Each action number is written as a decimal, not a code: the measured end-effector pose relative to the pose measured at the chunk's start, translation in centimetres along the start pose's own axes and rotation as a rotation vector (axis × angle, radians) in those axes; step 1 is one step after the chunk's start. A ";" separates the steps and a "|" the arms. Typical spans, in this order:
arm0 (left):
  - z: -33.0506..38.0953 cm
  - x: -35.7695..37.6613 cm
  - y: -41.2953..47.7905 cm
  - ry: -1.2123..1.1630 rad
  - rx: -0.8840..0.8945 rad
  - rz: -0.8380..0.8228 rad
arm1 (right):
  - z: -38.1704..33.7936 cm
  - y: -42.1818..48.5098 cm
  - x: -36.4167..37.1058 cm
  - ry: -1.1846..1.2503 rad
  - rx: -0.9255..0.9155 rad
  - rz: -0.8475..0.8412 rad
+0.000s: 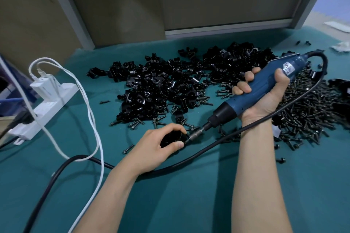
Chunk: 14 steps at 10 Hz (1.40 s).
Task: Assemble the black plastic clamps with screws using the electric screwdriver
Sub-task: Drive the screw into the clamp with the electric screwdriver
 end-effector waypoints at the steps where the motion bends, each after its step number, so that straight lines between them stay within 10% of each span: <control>1: -0.1 0.0 0.1 -0.013 -0.005 -0.012 | 0.1 -0.1 0.2 0.017 0.001 -0.007; 14: 0.1 0.2 0.0 0.021 0.011 0.031 | 0.0 -0.4 1.1 0.032 0.001 -0.058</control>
Point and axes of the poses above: each hand's wrist, its own y-axis towards the middle knuckle, its own x-axis out of the palm, z = x × y, the point moved 10 cm from there along y, towards the middle knuckle, and after that the axes turned 14 degrees about -x, right-handed, at the moved point
